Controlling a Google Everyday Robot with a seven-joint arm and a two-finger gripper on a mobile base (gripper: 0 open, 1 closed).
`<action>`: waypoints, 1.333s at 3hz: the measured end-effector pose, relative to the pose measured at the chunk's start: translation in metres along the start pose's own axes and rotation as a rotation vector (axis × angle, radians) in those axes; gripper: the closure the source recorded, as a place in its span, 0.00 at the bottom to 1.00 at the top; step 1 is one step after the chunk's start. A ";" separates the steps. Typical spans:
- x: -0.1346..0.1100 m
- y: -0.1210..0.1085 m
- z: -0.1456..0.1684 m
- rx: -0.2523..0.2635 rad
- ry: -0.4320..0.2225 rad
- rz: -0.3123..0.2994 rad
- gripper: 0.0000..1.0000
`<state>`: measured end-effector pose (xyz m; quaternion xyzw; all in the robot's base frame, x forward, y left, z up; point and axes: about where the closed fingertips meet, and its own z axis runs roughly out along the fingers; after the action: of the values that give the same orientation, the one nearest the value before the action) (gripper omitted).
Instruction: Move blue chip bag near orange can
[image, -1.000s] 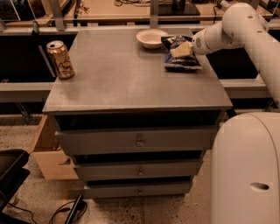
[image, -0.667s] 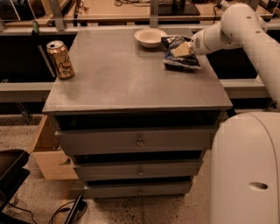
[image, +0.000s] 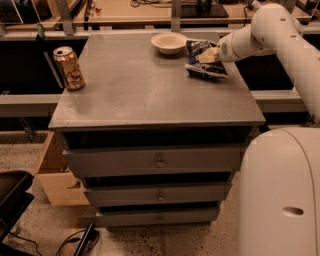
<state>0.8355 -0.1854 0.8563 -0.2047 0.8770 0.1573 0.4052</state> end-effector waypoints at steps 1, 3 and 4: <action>-0.002 0.000 -0.002 0.000 0.000 0.000 1.00; -0.002 0.000 -0.002 0.000 0.000 0.000 1.00; -0.003 0.000 -0.002 0.000 0.000 0.000 1.00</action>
Offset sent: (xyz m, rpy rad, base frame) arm -0.0286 -0.0094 0.1285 -0.1020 -0.1686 -0.0216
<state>0.8354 -0.1855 0.8599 -0.2047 0.8769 0.1572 0.4054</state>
